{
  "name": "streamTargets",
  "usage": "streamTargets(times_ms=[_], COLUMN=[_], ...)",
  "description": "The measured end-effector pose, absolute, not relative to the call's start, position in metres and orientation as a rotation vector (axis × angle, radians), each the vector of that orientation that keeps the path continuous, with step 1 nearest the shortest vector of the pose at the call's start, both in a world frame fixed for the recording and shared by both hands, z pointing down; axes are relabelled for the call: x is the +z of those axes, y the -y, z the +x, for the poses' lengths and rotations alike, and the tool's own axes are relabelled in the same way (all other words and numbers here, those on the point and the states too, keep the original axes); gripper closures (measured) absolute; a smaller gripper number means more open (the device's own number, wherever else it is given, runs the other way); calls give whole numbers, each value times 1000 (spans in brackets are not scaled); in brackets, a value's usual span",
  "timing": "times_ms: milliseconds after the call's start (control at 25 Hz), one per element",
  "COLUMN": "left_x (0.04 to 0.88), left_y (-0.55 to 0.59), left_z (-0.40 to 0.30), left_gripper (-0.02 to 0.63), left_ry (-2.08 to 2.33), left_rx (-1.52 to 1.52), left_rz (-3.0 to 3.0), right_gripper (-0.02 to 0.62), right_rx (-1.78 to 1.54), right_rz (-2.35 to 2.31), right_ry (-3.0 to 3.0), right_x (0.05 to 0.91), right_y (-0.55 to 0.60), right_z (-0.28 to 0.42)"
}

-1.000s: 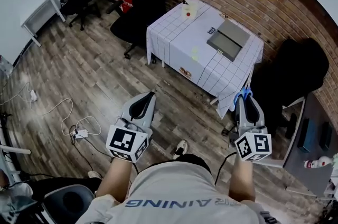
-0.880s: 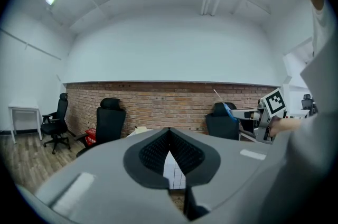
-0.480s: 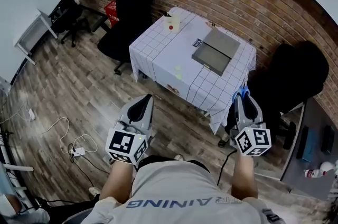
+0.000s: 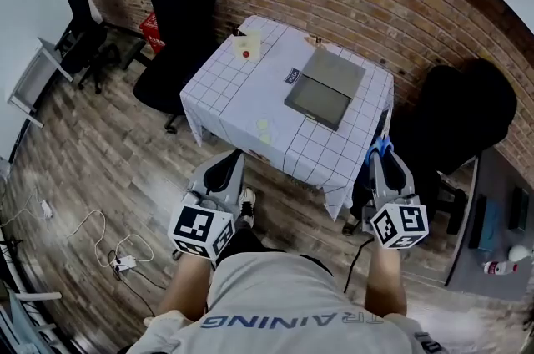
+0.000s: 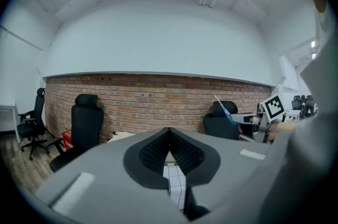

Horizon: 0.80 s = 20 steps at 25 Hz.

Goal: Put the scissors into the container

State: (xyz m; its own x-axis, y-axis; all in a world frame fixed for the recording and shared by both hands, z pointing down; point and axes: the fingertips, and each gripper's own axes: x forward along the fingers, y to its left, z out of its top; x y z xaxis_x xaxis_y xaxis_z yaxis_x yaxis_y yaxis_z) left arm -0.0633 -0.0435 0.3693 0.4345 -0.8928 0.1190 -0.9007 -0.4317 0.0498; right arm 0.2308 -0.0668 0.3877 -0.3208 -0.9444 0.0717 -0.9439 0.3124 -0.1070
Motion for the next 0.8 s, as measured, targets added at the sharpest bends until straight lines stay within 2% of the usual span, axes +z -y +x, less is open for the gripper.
streamTargets(times_ms=[400, 800], left_x=[357, 370], left_y=[182, 310], left_z=[-49, -51], left_gripper=[609, 609], left_ry=[1362, 1085], left_rx=[78, 147], left_rz=[2737, 2813], right_gripper=[492, 491], right_rx=[-133, -237], right_rz=[-2025, -2254], right_ry=[-2387, -2229], right_x=[369, 388], right_y=[147, 229], right_z=[228, 213])
